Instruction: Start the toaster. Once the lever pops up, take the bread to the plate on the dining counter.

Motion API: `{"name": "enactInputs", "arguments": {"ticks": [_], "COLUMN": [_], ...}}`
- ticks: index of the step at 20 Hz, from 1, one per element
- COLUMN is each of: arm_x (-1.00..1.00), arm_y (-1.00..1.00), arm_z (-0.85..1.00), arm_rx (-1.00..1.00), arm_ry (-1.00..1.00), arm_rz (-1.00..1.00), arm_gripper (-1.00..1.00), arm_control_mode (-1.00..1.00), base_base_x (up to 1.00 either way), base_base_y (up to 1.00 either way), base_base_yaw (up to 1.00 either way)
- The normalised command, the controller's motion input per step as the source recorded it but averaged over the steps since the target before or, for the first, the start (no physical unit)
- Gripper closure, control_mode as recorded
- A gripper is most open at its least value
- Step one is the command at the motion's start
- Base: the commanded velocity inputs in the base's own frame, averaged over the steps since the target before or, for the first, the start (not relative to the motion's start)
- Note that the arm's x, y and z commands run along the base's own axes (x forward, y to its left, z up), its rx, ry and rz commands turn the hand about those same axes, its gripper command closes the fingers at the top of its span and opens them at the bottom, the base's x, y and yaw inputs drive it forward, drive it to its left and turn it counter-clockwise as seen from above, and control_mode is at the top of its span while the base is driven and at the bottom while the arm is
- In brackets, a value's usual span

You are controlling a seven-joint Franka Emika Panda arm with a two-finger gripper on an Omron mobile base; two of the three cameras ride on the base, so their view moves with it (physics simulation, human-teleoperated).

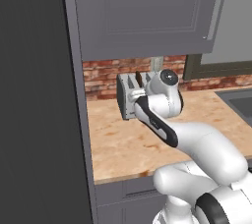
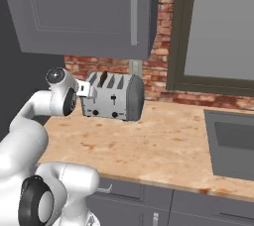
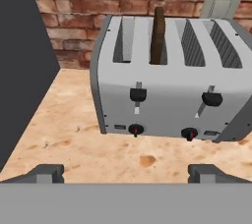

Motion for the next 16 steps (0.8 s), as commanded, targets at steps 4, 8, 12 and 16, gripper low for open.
{"name": "enactInputs", "arguments": {"ticks": [4,8,12,16], "arm_x": [0.03,-0.01,0.00,0.00], "arm_y": [0.22,0.02,0.00,0.03], "arm_z": [0.00,-0.06,-0.08,0.00], "arm_rx": [0.00,0.00,0.00,0.00], "arm_ry": [0.03,0.00,0.00,0.00], "arm_rz": [0.00,0.01,0.01,0.01], "arm_gripper": [-1.00,-1.00,-1.00,-1.00], "arm_control_mode": [-1.00,-1.00,-1.00,-1.00], "base_base_x": [0.00,0.00,0.00,0.00], "base_base_y": [0.00,0.00,0.00,0.00], "base_base_yaw": [0.00,0.00,0.00,0.00]}}
